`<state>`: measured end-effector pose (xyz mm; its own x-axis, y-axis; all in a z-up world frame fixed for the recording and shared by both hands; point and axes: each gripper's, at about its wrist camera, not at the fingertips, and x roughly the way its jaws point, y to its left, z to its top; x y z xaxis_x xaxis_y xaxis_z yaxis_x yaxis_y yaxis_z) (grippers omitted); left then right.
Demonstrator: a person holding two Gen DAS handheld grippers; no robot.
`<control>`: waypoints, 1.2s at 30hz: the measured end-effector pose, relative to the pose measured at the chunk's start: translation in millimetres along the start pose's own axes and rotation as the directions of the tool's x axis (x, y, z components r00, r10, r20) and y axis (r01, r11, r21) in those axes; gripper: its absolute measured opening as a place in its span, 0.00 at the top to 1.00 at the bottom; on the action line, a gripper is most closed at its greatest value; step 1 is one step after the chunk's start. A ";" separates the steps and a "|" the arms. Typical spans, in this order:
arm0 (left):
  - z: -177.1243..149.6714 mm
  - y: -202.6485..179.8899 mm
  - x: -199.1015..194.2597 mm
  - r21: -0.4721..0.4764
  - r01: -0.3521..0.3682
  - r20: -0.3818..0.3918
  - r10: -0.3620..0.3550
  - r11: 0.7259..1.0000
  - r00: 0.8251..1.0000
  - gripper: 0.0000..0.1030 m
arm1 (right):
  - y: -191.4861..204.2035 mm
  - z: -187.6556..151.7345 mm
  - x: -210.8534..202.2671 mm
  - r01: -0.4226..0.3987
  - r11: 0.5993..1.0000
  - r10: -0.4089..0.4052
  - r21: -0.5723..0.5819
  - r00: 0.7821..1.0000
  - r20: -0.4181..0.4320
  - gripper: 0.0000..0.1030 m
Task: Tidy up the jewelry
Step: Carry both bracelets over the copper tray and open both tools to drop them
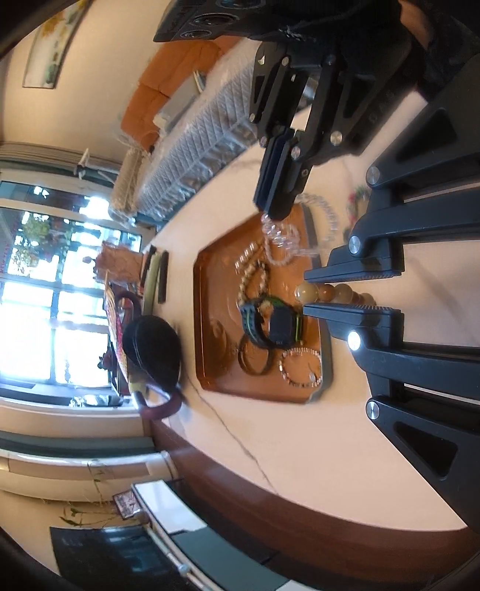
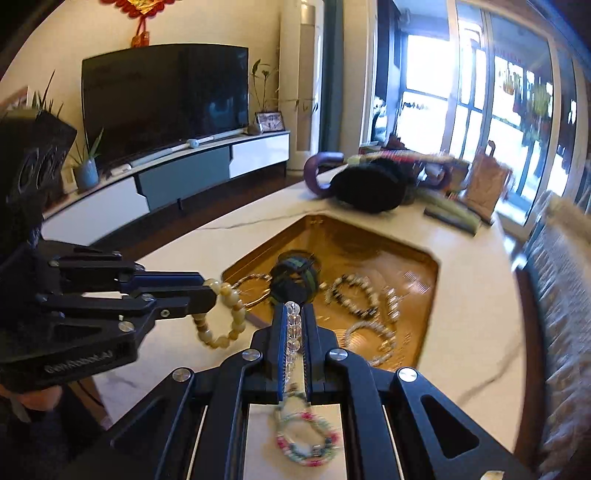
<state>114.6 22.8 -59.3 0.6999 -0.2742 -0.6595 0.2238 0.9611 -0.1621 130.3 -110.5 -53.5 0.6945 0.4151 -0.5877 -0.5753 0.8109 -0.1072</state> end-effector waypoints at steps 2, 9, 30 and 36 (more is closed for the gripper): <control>3.4 -1.8 -4.4 -0.005 0.017 0.008 -0.017 1.000 1.000 0.89 | 1.2 3.5 -6.6 0.009 1.000 -0.009 -0.015 1.000 0.021 0.94; 19.9 -4.3 -19.8 -0.009 0.040 0.064 -0.039 0.999 0.997 0.89 | -5.9 15.9 -18.0 0.031 0.999 -0.029 -0.019 0.997 0.068 0.94; 84.2 60.5 15.6 -0.107 0.002 0.142 0.013 0.994 0.990 0.90 | -62.4 48.4 10.7 0.052 0.994 -0.061 0.097 0.994 0.095 0.94; 87.3 85.4 61.9 -0.165 0.016 0.082 -0.003 0.986 0.997 0.90 | -87.8 40.4 41.7 0.072 0.989 -0.076 0.127 0.997 0.026 0.94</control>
<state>236.2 85.0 -49.8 0.7524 -0.2788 -0.5968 0.1203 0.9490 -0.2915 227.2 -147.8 -36.2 0.7471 0.3629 -0.5569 -0.4644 0.8844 -0.0466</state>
